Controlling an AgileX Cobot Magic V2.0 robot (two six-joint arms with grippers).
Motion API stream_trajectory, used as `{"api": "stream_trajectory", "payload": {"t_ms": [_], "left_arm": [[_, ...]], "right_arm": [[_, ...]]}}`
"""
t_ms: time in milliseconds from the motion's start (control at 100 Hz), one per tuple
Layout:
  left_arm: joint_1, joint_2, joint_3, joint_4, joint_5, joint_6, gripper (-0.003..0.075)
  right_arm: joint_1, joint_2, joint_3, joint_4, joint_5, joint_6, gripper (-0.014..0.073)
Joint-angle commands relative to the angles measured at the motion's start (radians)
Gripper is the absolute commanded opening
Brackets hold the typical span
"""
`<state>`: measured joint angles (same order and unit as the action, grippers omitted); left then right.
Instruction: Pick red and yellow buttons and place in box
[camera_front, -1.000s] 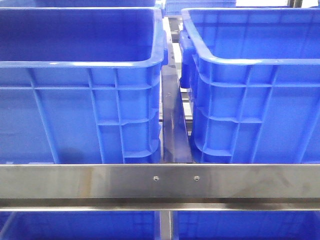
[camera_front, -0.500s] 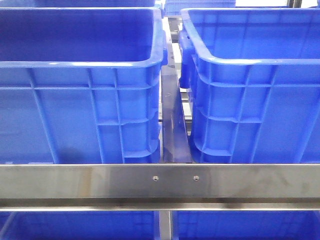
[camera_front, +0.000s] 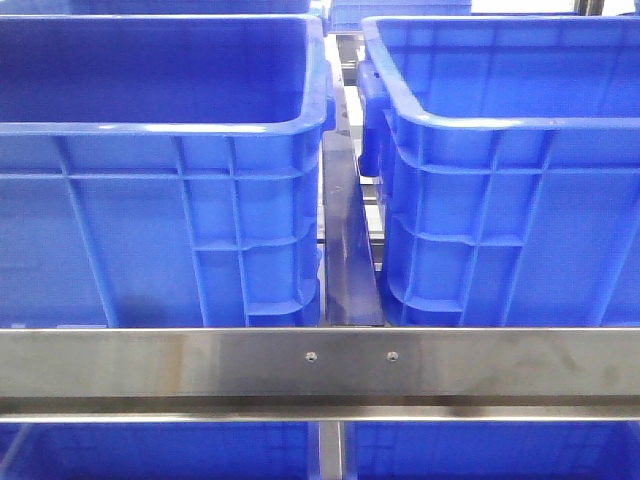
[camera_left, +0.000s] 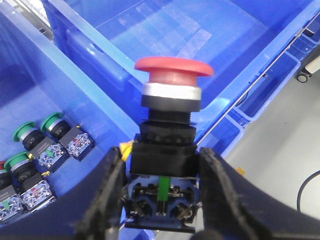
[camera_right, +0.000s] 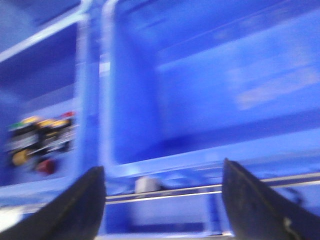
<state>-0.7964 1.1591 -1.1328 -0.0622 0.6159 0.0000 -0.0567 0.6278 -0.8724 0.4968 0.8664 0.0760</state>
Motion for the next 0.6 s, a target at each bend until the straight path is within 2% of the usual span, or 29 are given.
{"api": "stream_trajectory", "payload": {"t_ms": [0, 140, 280, 420, 590], "left_arm": [[-0.008, -0.018, -0.028, -0.005, -0.08, 0.0, -0.0019], [-0.008, -0.018, -0.028, -0.005, -0.08, 0.0, -0.0019], [-0.008, -0.018, -0.028, -0.007, -0.08, 0.0, -0.0019], [-0.008, -0.018, -0.028, -0.009, -0.08, 0.0, -0.0019], [-0.008, -0.018, -0.028, -0.013, -0.08, 0.0, -0.0019]], "right_arm": [[0.001, 0.046, -0.035, 0.241, -0.071, -0.152, 0.0551], [0.001, 0.139, -0.035, 0.545, -0.04, -0.385, 0.0551], [0.008, 0.239, -0.035, 0.747, 0.004, -0.551, 0.0551], [0.063, 0.339, -0.045, 0.803, -0.004, -0.614, 0.0551], [0.202, 0.458, -0.11, 0.805, -0.023, -0.633, 0.0551]]}}
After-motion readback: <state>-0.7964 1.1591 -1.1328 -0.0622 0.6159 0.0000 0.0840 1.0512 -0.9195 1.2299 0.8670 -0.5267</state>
